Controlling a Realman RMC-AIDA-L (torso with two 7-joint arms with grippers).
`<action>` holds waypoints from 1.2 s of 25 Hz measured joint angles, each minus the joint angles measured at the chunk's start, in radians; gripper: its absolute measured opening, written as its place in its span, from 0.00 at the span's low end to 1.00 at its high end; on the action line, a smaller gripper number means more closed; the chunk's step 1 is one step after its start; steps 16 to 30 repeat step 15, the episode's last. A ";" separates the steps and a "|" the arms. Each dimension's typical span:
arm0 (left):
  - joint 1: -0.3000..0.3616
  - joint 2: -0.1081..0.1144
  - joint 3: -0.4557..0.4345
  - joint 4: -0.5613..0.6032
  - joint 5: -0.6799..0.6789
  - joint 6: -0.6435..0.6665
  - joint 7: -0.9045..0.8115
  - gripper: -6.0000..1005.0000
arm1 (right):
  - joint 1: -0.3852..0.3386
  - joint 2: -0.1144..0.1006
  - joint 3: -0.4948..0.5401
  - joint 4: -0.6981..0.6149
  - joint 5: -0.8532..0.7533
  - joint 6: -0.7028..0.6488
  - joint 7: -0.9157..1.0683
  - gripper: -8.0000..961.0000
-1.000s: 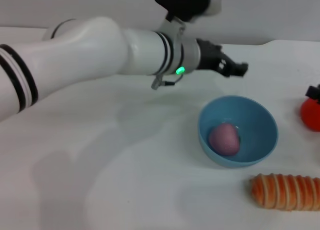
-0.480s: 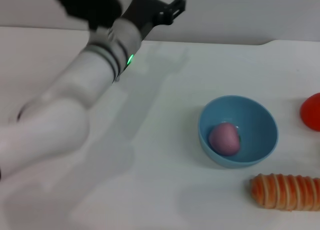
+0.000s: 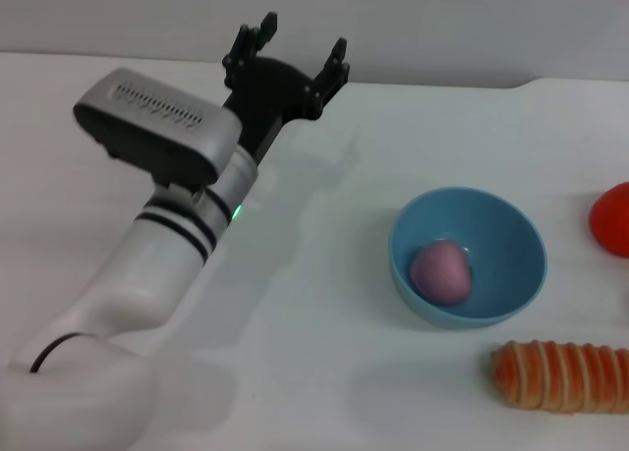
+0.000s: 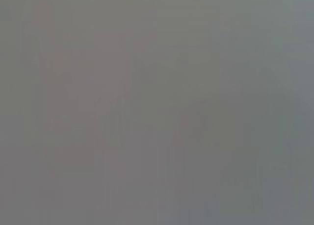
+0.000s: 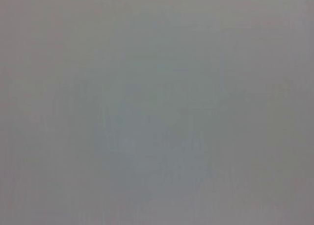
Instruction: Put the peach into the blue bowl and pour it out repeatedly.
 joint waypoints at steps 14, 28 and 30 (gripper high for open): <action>0.020 0.000 0.043 -0.008 0.007 0.005 -0.062 0.81 | 0.001 0.002 0.001 0.051 0.019 0.004 0.010 0.71; 0.018 0.000 0.045 -0.009 0.005 0.008 -0.065 0.81 | 0.001 0.002 0.002 0.053 0.021 0.005 0.011 0.71; 0.018 0.000 0.045 -0.009 0.005 0.008 -0.065 0.81 | 0.001 0.002 0.002 0.053 0.021 0.005 0.011 0.71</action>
